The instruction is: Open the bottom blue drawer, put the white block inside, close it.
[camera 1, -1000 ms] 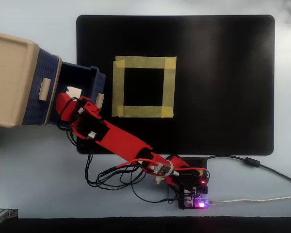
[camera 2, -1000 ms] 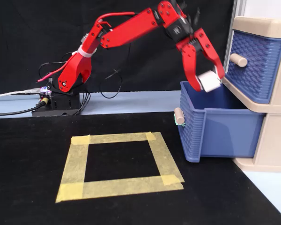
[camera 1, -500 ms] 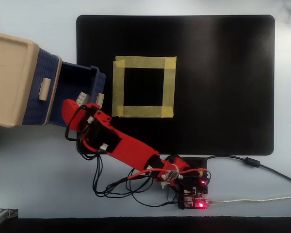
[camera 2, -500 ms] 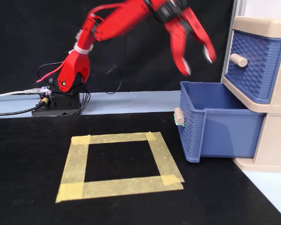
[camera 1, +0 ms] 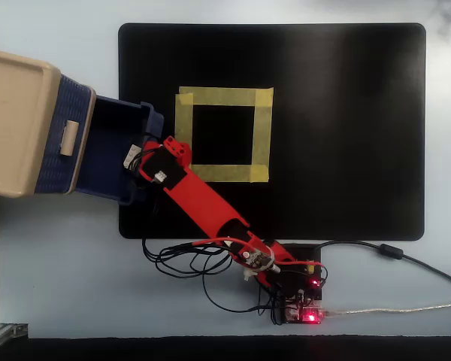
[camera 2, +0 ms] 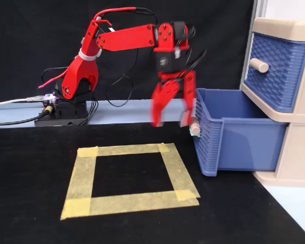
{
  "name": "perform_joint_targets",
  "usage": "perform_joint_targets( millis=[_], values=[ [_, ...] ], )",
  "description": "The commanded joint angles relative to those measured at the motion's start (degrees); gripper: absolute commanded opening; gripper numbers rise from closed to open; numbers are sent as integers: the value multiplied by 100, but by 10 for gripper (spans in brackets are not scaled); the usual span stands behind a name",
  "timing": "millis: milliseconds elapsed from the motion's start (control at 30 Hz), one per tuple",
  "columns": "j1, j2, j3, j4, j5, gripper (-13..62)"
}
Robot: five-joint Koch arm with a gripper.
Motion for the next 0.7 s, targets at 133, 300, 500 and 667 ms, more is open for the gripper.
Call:
perform_joint_targets(
  millis=[133,300,500,667],
  values=[
    [-861,-686,-1679,-2021,-1740,343],
    [-1081,-1318,-2522,-2654,-2417,342],
    [-940,-765,-2619,-1090,-2426,342],
    [510,1424,-2479,2188,-1740,339]
  ],
)
